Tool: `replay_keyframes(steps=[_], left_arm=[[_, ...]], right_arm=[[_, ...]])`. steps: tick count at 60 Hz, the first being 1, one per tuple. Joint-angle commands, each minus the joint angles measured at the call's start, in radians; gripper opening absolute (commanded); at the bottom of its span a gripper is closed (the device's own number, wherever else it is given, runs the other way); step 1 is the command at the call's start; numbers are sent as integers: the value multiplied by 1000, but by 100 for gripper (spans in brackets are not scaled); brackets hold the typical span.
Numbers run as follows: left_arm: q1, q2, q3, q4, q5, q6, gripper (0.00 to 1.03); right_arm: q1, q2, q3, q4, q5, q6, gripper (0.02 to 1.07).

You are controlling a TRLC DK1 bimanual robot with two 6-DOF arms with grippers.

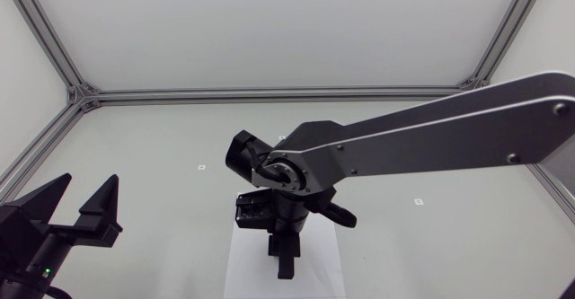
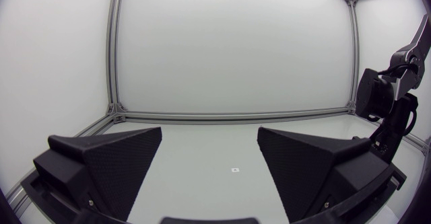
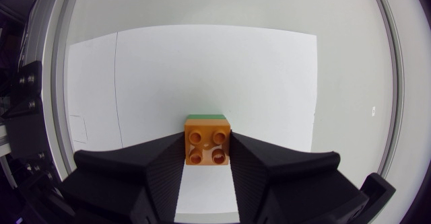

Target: Pick up the orange 2x2 brick with the right arm and stack it on top of the green 2x2 brick in the center

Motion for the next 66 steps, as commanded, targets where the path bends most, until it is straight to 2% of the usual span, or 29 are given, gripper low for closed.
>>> replay_keyframes(steps=[1,50,54,60,66], left_arm=[[-8,-3,-41,-11,3,5,99],[-8,-3,-41,-11,3,5,99],[-8,-3,-41,-11,3,5,99],[-8,-3,-41,-11,3,5,99],[-8,-3,-41,-11,3,5,99]], right_arm=[[1,61,-50,-32,-5,-21,11],[-30,73,-15,-61,-7,-39,13],[-30,70,-13,-59,-7,-38,24],[-27,65,-13,-58,-7,-38,50],[-27,65,-10,-55,-7,-35,56]])
